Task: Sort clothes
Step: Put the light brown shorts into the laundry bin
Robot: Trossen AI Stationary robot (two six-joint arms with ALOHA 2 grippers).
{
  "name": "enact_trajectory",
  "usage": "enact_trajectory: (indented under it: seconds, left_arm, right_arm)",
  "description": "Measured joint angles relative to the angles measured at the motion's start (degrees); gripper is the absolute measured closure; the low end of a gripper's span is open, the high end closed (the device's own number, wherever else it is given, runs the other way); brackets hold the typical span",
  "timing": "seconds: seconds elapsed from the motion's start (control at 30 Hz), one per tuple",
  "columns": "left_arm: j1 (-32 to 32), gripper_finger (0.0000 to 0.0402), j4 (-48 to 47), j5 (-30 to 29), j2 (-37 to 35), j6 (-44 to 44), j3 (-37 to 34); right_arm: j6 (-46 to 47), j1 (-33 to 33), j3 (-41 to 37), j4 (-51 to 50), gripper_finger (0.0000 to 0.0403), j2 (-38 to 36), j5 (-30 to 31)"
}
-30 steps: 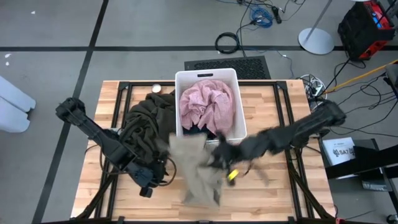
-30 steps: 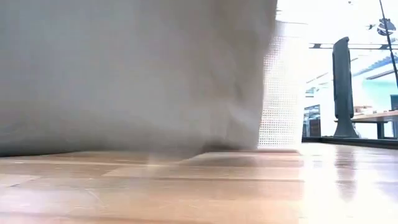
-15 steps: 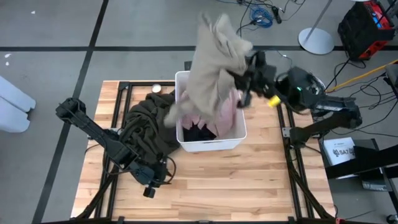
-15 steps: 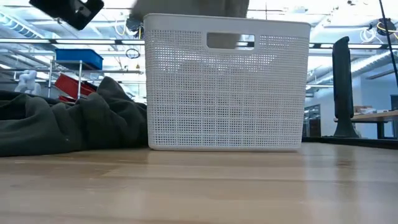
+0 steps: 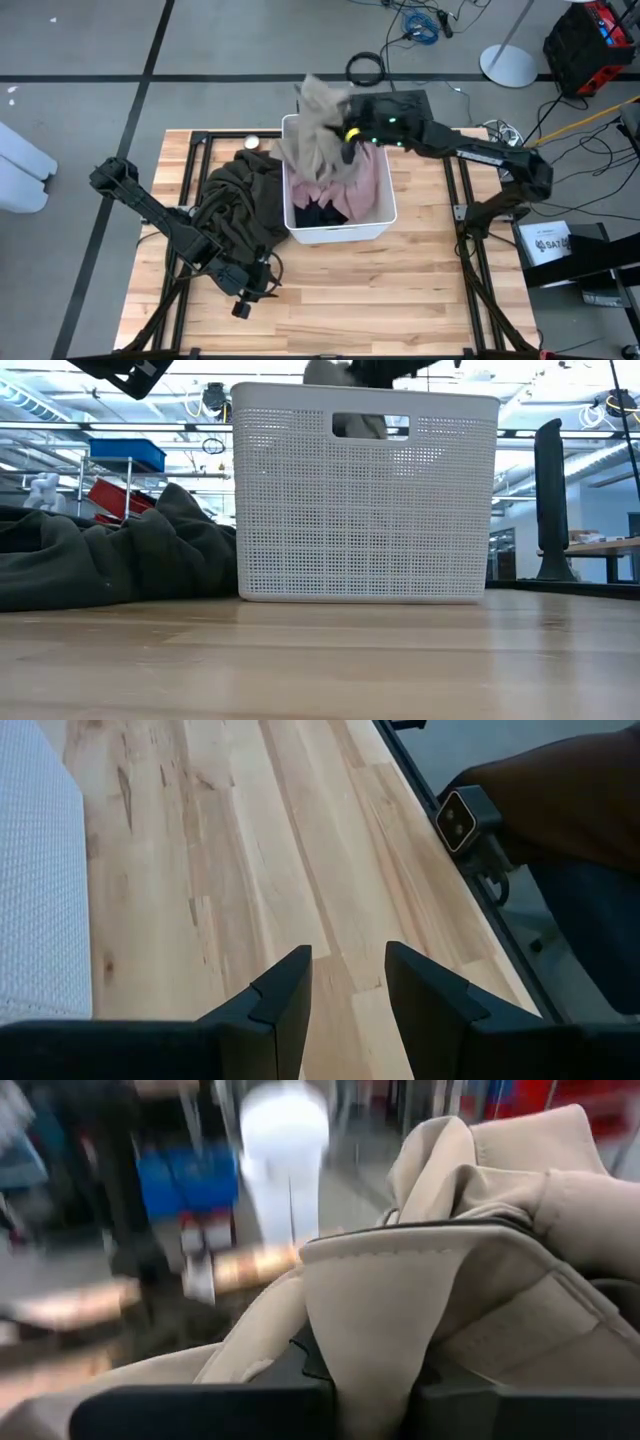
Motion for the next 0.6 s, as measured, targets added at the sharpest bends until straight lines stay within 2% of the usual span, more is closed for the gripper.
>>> enact_trajectory:
  seconds: [0.3, 0.47, 0.6]
  left_arm:
    - [0.0, 0.0263, 0.0, 0.0, 0.0, -0.2, 0.0]
    - [0.0, 0.0263, 0.1, 0.0, 0.0, -0.2, 0.0]
    - [0.4, 0.0263, 0.2, 0.0, 0.0, -0.2, 0.0]
  right_arm:
    - [0.3, 3.2, 0.0, -19.7, 0.0381, 7.0, -0.7]
    - [4.4, 5.6, 0.1, -30.7, 0.0381, 10.4, -4.7]
    - [8.1, 6.9, 0.2, -40.3, 0.0381, 13.1, -11.6]
